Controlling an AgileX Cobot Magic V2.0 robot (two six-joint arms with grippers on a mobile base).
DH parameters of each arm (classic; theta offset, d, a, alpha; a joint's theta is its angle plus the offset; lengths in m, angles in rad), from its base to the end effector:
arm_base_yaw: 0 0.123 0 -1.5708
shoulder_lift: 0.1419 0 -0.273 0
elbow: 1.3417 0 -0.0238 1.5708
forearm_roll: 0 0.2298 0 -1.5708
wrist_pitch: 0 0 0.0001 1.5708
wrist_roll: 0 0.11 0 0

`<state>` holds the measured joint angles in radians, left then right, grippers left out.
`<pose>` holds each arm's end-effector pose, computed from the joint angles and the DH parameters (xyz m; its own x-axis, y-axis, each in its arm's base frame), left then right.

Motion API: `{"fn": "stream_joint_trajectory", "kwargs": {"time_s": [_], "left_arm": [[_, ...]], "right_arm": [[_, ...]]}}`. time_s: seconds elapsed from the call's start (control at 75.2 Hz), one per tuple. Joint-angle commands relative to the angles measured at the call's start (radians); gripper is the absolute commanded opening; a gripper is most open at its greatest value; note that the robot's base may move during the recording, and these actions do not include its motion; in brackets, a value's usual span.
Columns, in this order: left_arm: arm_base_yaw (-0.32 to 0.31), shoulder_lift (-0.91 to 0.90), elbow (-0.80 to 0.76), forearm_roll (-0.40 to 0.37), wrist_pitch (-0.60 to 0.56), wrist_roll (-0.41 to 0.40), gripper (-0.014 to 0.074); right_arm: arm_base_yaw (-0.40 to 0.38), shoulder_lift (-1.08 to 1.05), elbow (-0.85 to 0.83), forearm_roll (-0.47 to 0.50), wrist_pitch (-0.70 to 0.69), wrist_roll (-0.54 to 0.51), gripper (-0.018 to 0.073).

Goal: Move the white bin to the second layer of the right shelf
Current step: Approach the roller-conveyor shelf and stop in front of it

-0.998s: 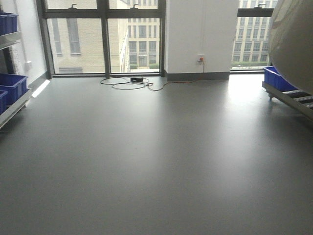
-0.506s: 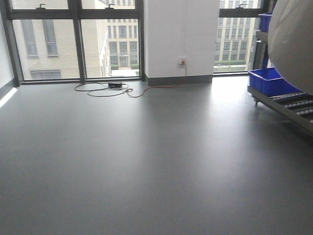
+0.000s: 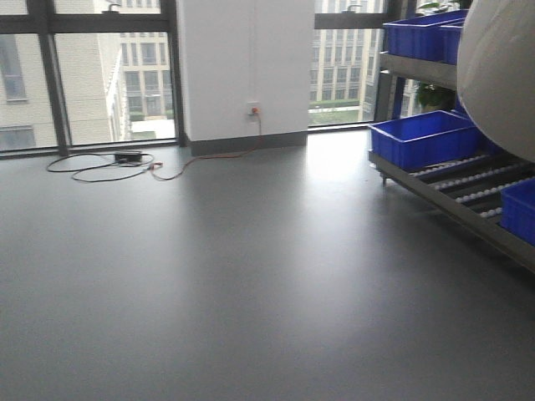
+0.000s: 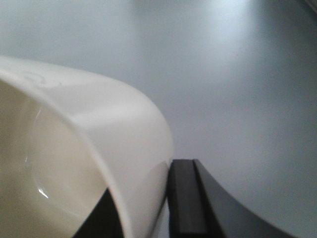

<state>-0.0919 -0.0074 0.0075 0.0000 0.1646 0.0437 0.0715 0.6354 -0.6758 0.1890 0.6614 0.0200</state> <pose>0.0657 -0.0061 0.1947 -0.0730 0.0506 -0.9960 0.0951 0.9945 0.0436 0.1236 0.0216 0.3125 -0.5217 0.1309 -0.8430 -0.0836 0.9756 0.2032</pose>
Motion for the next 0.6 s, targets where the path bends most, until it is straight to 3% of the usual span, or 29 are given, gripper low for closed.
{"fn": "stream_joint_trajectory", "kwargs": {"time_s": [0.0, 0.585], "left_arm": [[-0.006, -0.014, 0.037, 0.0, -0.087, -0.005, 0.0085], [-0.006, -0.014, 0.037, 0.0, -0.087, -0.005, 0.0085]], "right_arm": [[-0.005, -0.001, -0.029, 0.015, -0.086, -0.003, 0.0056], [-0.005, -0.001, -0.029, 0.015, -0.084, -0.003, 0.0056]]}}
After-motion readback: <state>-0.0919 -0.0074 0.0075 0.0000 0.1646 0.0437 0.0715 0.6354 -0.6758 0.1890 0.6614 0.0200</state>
